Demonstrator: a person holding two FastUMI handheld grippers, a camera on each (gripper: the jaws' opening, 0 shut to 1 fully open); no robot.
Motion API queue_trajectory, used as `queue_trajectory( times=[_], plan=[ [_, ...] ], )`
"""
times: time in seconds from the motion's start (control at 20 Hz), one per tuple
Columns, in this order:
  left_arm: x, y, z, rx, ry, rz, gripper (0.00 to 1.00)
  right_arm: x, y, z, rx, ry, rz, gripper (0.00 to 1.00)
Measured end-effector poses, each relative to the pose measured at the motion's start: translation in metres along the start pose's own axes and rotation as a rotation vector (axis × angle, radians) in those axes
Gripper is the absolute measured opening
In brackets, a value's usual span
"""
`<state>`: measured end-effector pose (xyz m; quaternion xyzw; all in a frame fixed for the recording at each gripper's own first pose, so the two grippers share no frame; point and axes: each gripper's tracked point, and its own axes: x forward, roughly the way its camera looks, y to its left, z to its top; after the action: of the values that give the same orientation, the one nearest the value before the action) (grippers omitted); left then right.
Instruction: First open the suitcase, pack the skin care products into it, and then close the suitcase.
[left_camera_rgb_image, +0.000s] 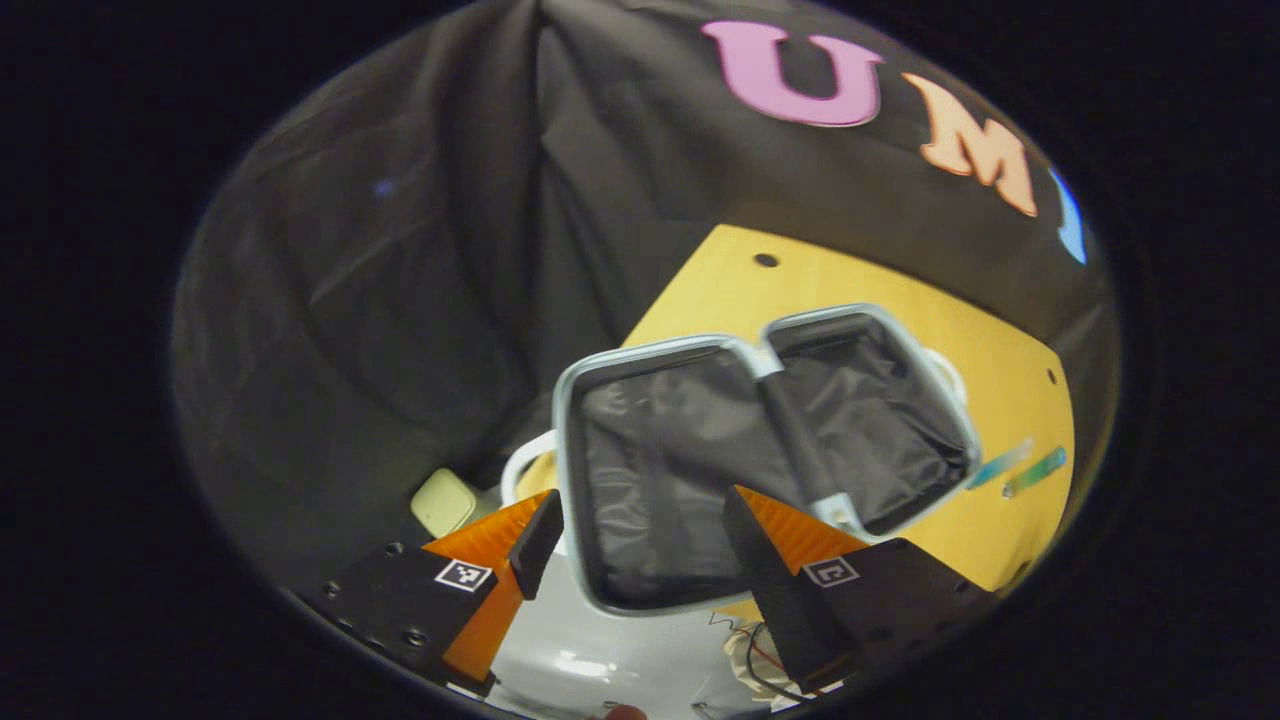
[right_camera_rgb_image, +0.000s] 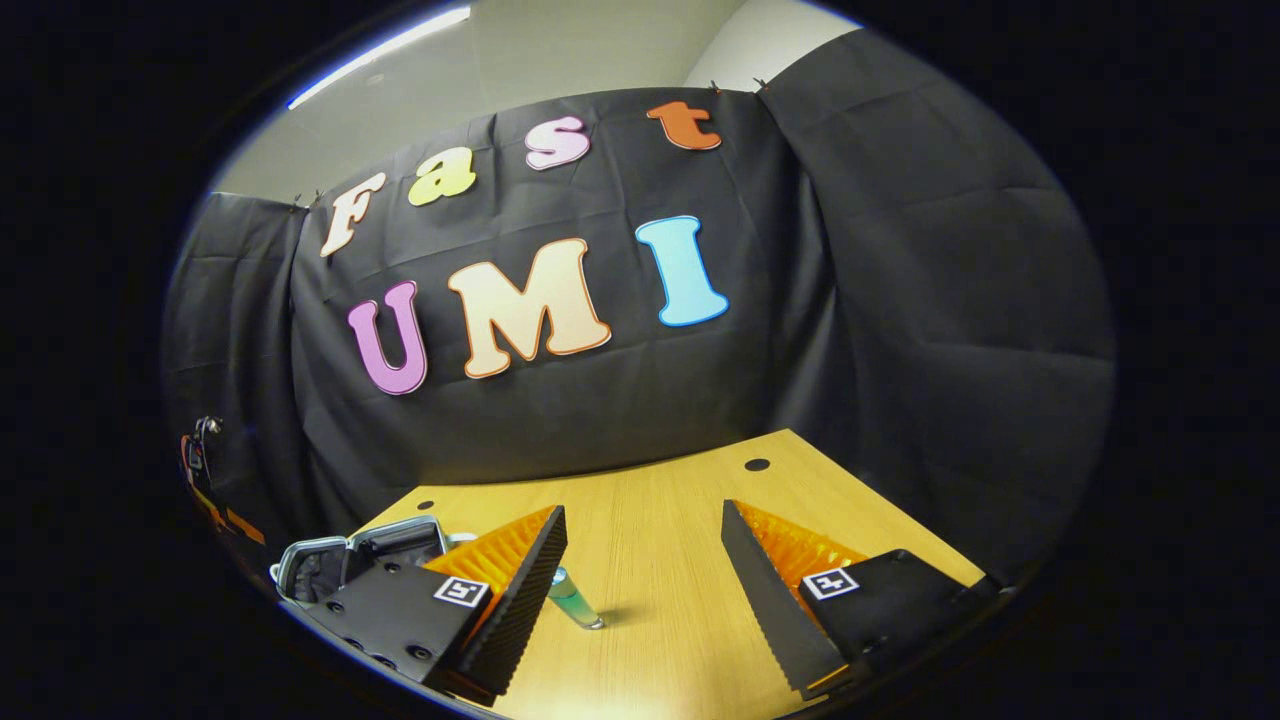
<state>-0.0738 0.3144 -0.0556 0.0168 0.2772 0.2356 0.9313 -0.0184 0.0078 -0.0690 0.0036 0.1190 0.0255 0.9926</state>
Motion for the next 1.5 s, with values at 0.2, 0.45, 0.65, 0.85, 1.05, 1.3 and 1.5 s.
queue_trajectory(
  times=[0.2,0.45,0.65,0.85,1.05,1.3,1.5],
  plan=[
    [-0.032,-0.094,-0.001,0.037,-0.091,-0.128,0.96,0.008,-0.003,-0.01,0.017,0.034,0.034,0.98],
    [-0.045,-0.187,-0.035,0.099,-0.11,-0.244,0.96,0.023,-0.004,-0.015,0.016,0.066,0.08,0.97],
    [-0.042,-0.252,-0.04,0.129,-0.178,-0.317,0.95,0.033,-0.004,-0.025,0.004,0.107,0.123,0.98],
    [-0.028,-0.313,-0.054,0.17,-0.174,-0.391,0.95,0.042,-0.003,-0.051,-0.044,0.189,0.185,0.97],
    [-0.002,-0.367,-0.062,0.197,-0.198,-0.442,0.96,0.052,0.003,-0.07,-0.073,0.253,0.241,0.98],
    [0.031,-0.409,-0.072,0.181,-0.227,-0.459,0.96,0.068,0.006,-0.082,-0.06,0.287,0.278,0.98],
    [0.061,-0.421,-0.074,0.144,-0.237,-0.432,0.96,0.077,0.005,-0.091,-0.088,0.294,0.295,0.98]
  ],
)
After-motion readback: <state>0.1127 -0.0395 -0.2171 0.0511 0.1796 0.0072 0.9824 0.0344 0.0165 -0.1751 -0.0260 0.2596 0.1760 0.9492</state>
